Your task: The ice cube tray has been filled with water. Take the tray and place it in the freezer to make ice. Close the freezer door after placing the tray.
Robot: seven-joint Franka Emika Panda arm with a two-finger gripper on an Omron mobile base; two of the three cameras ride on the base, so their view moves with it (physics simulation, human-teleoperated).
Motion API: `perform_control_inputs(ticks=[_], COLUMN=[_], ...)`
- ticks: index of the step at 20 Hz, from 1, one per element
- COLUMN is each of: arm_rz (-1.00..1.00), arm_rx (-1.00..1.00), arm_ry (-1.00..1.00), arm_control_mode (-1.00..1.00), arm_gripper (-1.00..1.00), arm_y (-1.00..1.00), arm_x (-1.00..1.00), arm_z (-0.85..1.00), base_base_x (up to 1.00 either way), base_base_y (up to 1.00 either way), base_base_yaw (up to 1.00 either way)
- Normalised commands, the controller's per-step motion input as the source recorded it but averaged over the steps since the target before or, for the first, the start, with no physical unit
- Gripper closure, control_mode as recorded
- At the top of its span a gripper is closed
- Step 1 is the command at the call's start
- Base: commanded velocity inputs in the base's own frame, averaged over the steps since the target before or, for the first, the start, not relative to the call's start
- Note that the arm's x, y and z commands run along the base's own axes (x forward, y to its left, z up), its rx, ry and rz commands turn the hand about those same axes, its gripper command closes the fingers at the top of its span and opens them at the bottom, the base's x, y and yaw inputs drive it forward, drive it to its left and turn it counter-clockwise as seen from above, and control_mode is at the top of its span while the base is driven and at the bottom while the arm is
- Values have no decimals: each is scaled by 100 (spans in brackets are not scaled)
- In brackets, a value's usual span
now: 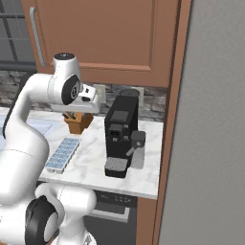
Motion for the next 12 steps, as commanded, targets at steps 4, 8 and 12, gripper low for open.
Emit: perform_control_inputs(ticks=[4, 8, 12], arm_rz=[0, 0, 0], arm_rx=[0, 0, 0], arm_ry=[-1, 0, 0], arm_control_mode=[-100, -100, -100], arm_gripper=[-100, -100, -100], arm_y=[0, 0, 0], arm_x=[-4, -25, -17], arm_z=[0, 0, -3], base_base_x=[0, 0, 0], base_base_y=[0, 0, 0], base_base_yaw=[0, 0, 0])
